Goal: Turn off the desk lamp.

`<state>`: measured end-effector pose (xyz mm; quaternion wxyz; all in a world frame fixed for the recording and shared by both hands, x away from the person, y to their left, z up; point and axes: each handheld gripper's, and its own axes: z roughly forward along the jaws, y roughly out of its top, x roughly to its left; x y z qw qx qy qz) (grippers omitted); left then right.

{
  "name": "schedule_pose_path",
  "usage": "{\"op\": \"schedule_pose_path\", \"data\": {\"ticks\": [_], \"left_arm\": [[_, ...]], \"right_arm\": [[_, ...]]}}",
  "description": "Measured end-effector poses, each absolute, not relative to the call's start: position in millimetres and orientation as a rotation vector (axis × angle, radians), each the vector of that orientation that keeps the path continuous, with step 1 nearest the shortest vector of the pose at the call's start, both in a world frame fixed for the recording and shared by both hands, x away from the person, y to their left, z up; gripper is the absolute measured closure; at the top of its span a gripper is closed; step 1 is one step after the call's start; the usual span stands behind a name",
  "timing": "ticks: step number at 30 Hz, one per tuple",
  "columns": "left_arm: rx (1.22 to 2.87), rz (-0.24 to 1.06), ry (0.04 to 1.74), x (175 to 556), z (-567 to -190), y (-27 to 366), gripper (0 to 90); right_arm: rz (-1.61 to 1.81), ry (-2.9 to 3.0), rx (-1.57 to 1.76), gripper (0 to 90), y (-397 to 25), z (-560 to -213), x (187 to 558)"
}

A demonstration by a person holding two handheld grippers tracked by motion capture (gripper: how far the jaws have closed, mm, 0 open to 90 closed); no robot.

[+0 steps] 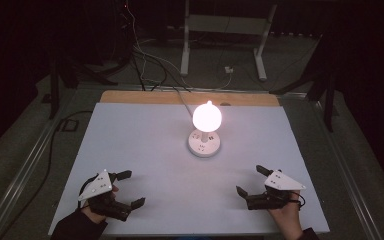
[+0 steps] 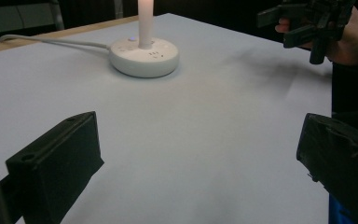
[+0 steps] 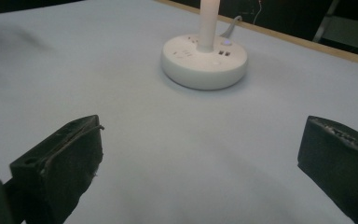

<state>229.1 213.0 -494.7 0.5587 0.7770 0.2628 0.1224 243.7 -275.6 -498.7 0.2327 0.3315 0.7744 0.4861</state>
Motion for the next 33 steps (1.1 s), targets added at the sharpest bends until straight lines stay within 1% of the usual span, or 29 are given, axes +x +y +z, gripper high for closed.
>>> {"op": "schedule_pose_path", "data": {"ticks": [18,25,33], "left_arm": [[1.840,0.278,0.600,227,-494,211,0.4],[1.835,0.274,0.599,227,-494,211,0.4],[1.836,0.274,0.603,227,-494,211,0.4]], "right_arm": [[1.276,2.163,0.958,0.0,-273,-502,246],[1.244,2.233,0.987,0.0,-273,-504,252],[1.256,2.200,1.015,0.0,-271,-494,253]]}}
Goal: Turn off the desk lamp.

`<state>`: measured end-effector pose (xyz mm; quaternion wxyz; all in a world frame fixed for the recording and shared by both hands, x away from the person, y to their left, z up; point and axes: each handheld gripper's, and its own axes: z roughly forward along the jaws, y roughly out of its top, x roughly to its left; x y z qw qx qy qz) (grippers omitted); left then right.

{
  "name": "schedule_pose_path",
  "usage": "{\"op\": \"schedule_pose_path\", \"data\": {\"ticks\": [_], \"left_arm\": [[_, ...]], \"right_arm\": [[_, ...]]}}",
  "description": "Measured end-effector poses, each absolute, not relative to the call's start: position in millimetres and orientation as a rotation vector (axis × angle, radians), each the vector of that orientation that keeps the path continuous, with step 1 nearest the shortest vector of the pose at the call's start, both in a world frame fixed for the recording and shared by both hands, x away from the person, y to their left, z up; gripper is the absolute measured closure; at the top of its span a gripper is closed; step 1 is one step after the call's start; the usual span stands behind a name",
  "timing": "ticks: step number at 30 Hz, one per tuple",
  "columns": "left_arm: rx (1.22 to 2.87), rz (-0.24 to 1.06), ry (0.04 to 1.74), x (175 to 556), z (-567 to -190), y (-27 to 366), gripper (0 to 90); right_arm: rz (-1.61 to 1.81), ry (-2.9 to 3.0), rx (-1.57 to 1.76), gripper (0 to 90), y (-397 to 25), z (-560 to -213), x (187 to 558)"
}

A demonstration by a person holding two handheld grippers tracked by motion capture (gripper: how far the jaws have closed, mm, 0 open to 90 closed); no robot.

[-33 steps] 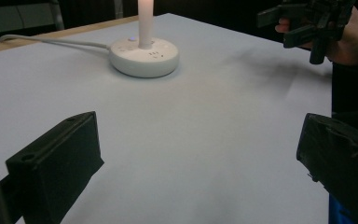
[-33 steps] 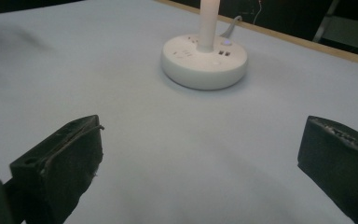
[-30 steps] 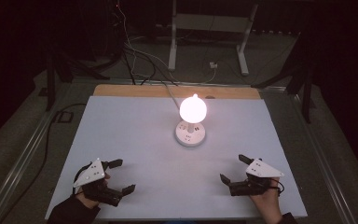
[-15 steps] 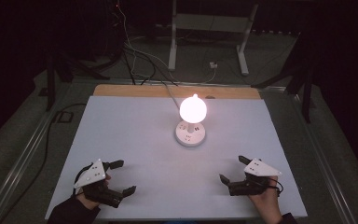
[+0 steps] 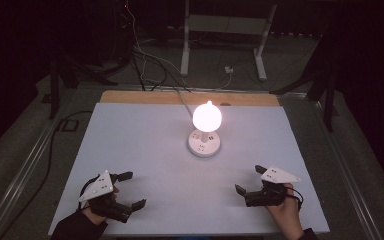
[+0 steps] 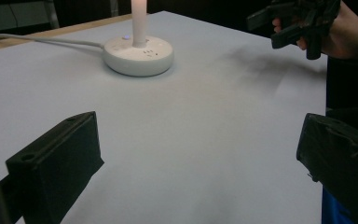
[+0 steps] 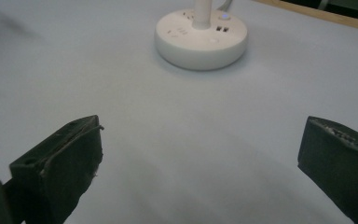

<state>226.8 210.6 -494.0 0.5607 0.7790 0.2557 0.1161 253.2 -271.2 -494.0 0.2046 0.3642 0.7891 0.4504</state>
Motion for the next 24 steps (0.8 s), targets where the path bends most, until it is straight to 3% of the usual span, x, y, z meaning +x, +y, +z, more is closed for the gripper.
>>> {"op": "schedule_pose_path", "data": {"ticks": [24], "left_arm": [[1.825,0.269,0.607,227,-494,212,0.4]], "right_arm": [[1.377,2.138,0.981,0.0,-277,-453,279]]}}
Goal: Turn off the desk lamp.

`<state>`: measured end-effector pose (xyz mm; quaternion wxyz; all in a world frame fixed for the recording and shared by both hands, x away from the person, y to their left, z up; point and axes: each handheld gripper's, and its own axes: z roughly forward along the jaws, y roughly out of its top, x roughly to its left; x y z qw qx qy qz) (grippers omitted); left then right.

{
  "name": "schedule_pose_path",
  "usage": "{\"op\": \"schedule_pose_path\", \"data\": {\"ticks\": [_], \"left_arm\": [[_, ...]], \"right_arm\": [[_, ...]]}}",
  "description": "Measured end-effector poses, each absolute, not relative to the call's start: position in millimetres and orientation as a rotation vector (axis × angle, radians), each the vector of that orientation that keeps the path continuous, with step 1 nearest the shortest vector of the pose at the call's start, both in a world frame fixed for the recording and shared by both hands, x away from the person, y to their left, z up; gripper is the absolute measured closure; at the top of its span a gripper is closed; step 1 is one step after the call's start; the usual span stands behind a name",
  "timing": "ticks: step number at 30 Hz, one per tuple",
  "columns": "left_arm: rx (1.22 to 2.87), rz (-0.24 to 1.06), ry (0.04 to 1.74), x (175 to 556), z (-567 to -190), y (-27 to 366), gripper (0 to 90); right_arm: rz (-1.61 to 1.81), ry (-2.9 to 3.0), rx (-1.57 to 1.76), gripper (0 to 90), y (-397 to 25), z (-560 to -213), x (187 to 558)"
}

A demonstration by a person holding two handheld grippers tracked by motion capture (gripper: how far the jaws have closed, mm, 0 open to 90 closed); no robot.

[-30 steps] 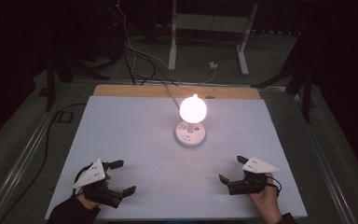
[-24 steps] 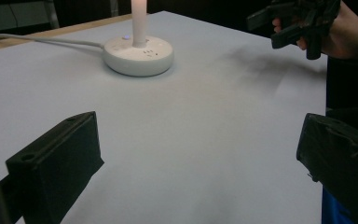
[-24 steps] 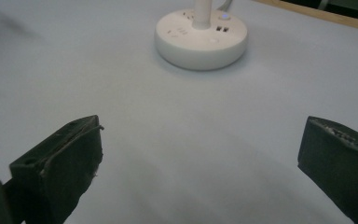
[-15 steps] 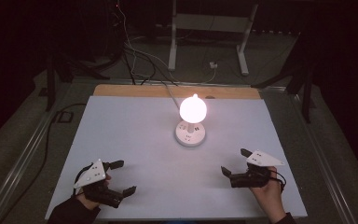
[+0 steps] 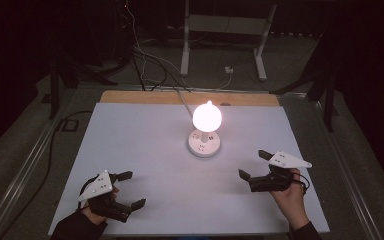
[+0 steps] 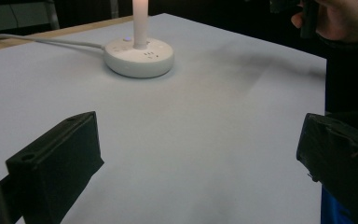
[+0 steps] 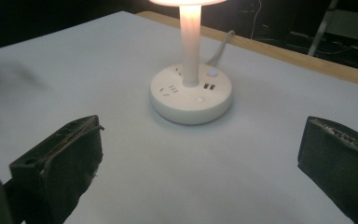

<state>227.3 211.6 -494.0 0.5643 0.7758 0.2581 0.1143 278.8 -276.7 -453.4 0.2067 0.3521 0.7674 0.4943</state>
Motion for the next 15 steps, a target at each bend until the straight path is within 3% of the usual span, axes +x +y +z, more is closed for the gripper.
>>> {"op": "schedule_pose_path", "data": {"ticks": [15], "left_arm": [[1.821,0.258,0.614,228,-494,212,0.4]], "right_arm": [[1.437,2.219,0.876,0.0,-260,-442,308]]}}
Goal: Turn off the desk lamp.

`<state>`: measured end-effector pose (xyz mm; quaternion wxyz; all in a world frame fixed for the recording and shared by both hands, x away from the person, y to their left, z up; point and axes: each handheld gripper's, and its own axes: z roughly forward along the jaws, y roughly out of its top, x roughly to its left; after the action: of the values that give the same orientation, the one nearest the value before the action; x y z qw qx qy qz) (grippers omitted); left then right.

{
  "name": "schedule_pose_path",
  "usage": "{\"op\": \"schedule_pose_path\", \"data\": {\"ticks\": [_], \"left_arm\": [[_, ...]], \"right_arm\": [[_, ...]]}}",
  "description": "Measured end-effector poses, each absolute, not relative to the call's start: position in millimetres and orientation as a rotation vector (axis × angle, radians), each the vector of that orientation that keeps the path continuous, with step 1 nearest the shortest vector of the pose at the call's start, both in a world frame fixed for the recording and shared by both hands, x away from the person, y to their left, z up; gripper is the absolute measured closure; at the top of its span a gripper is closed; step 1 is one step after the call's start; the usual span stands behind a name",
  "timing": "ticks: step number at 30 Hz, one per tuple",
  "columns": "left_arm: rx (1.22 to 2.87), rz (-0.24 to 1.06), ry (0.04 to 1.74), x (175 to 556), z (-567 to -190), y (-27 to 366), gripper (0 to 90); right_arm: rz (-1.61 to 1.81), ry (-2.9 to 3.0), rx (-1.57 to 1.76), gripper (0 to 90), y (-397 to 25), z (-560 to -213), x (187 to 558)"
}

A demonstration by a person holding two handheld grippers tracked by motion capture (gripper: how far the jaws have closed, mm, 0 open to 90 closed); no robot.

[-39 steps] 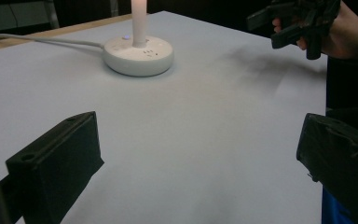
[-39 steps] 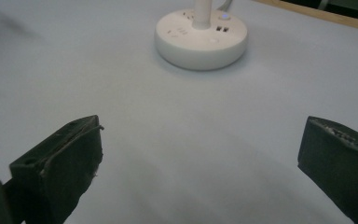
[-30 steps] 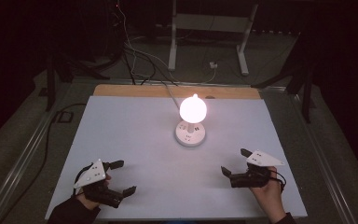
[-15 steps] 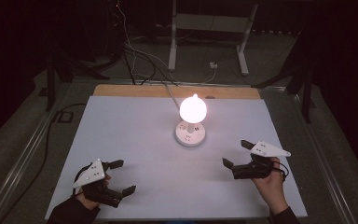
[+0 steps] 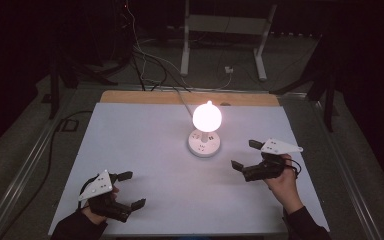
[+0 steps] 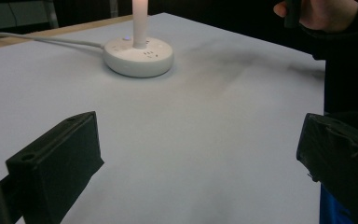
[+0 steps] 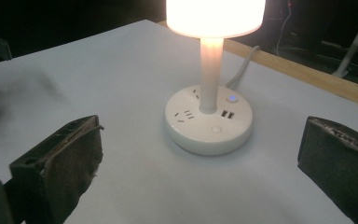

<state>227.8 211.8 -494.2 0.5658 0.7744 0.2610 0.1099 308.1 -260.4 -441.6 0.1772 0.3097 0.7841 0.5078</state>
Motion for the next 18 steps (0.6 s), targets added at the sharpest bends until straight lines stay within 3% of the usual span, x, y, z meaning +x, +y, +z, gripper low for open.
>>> {"op": "schedule_pose_path", "data": {"ticks": [18], "left_arm": [[1.820,0.260,0.613,227,-494,212,0.4]], "right_arm": [[1.508,2.353,0.678,0.0,-228,-458,347]]}}
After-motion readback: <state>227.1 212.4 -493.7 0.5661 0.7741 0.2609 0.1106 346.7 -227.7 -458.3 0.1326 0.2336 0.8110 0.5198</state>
